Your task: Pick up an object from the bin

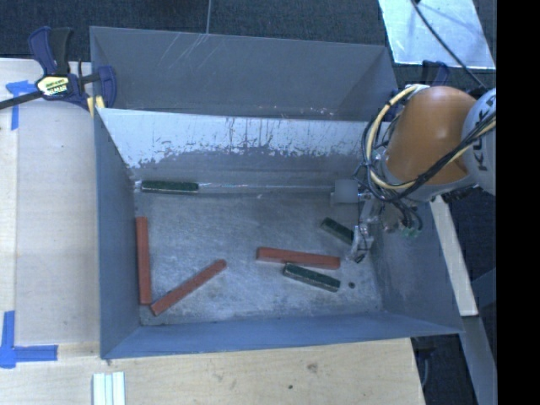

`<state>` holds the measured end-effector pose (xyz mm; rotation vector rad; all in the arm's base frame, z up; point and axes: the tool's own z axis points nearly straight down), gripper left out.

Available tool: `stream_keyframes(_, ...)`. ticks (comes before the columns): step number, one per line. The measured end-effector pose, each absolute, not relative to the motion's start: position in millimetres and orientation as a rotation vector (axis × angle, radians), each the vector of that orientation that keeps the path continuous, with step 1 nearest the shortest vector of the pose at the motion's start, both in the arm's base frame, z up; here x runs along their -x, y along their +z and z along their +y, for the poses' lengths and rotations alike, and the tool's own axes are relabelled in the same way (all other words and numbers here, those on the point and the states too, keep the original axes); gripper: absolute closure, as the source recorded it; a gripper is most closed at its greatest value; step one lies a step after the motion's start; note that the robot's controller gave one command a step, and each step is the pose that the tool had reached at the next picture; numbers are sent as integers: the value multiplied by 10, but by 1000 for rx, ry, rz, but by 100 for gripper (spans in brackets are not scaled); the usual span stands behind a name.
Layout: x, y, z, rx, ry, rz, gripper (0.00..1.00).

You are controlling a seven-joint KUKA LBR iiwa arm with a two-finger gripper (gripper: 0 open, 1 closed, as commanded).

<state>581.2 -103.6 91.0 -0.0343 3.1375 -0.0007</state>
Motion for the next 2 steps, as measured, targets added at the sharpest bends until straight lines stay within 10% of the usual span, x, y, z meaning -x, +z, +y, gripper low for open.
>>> stream_keyframes(1, -5887, 694, -1116, 114, -2, 3135, 0)
stream_keyframes(2, -5897, 713, -1105, 110, 2, 3132, 100)
